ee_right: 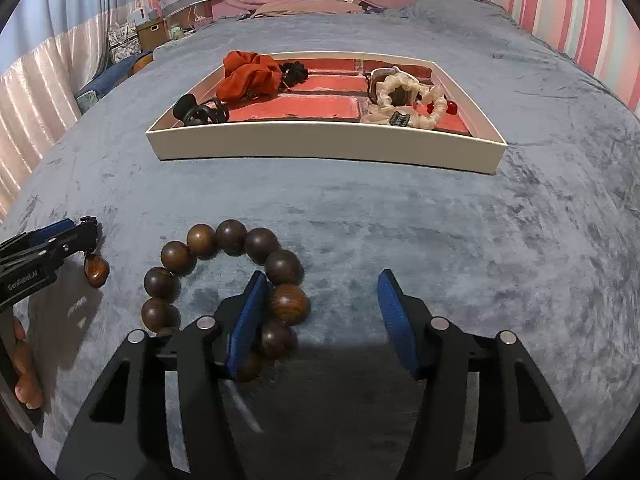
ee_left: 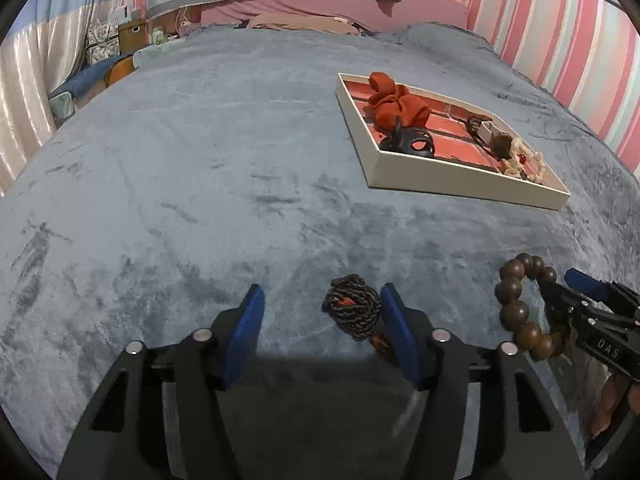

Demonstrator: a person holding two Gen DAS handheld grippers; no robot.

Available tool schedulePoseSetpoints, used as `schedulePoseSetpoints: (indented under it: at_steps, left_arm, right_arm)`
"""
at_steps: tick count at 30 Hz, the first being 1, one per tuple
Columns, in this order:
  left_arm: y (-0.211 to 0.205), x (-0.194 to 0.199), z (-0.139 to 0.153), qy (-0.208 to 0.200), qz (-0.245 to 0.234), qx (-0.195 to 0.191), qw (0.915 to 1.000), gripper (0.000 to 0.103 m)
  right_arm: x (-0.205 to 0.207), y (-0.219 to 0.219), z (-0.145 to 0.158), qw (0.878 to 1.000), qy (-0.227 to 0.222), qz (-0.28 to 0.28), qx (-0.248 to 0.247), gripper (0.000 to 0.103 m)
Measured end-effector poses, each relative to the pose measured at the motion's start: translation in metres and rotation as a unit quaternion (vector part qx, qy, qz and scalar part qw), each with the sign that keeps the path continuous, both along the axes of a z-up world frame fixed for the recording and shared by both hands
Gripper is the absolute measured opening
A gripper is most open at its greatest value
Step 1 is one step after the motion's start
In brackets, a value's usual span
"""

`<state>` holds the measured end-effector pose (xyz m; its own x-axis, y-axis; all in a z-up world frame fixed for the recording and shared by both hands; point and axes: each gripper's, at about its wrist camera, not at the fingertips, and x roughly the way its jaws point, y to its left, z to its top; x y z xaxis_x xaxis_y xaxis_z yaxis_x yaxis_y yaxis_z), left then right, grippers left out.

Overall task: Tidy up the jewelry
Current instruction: 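Grasp the braided cord pendant with left tool while right tool grasps the wooden bead bracelet, then carry both items into the tray and open both tools to release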

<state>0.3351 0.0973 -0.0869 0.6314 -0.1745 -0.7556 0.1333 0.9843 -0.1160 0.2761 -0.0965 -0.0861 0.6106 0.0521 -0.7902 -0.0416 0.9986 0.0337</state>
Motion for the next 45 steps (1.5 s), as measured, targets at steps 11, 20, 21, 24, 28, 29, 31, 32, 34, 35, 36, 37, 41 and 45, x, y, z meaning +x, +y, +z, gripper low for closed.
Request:
schedulePoseSetpoints:
  at_steps: [11,20,21,24,28,29,31,32,34,35,36,37,41,45]
  left_arm:
    - [-0.008,0.002,-0.005,0.002,-0.014,0.009,0.9999,0.03]
    - [-0.008,-0.002,-0.004,-0.005,-0.016,0.011,0.9998,0.026]
    - [-0.008,-0.002,-0.003,-0.006,-0.016,0.012,0.9998,0.026]
    - [-0.009,-0.005,0.0,-0.013,-0.02,0.008,0.9997,0.025]
    - [-0.015,-0.015,0.013,-0.046,-0.03,0.019,0.9984,0.025]
    - [-0.018,-0.018,0.018,-0.054,-0.033,0.023,0.9977,0.025]
    - [-0.024,-0.023,0.028,-0.07,-0.04,0.03,0.9963,0.025]
    - [-0.027,-0.025,0.031,-0.075,-0.041,0.032,0.9959,0.025]
    - [-0.034,-0.029,0.041,-0.084,-0.044,0.032,0.9949,0.025]
    - [-0.038,-0.03,0.044,-0.089,-0.045,0.035,0.9944,0.025]
    - [-0.042,-0.031,0.05,-0.096,-0.047,0.036,0.9936,0.025]
    - [-0.047,-0.031,0.056,-0.099,-0.048,0.032,0.9934,0.025]
    - [-0.061,-0.025,0.075,-0.105,-0.051,0.009,0.9931,0.025]
    - [-0.084,-0.014,0.095,-0.114,-0.056,0.003,0.992,0.025]
  right_arm:
    - [0.005,0.01,-0.004,1.0,0.004,-0.004,0.0,0.035]
    - [0.005,0.011,-0.004,1.0,-0.003,-0.002,0.005,0.022]
    - [0.005,0.01,-0.003,1.0,-0.006,-0.004,0.011,0.022]
    - [0.003,0.004,0.0,1.0,-0.012,-0.006,0.027,0.02]
    - [-0.002,-0.005,0.01,0.999,-0.028,-0.001,0.034,0.02]
    - [-0.003,-0.006,0.013,0.999,-0.033,0.001,0.034,0.02]
    - [-0.005,-0.01,0.02,0.998,-0.045,0.002,0.035,0.02]
    - [-0.006,-0.014,0.026,0.998,-0.053,0.002,0.037,0.02]
    - [-0.005,-0.019,0.035,0.997,-0.061,0.006,0.039,0.02]
    - [-0.005,-0.021,0.038,0.997,-0.064,0.008,0.039,0.02]
    - [-0.005,-0.024,0.043,0.997,-0.069,0.01,0.039,0.02]
    - [-0.004,-0.027,0.048,0.996,-0.073,0.012,0.04,0.02]
    - [-0.003,-0.041,0.065,0.995,-0.086,0.013,0.044,0.02]
    - [0.001,-0.056,0.082,0.994,-0.098,0.008,0.044,0.02]
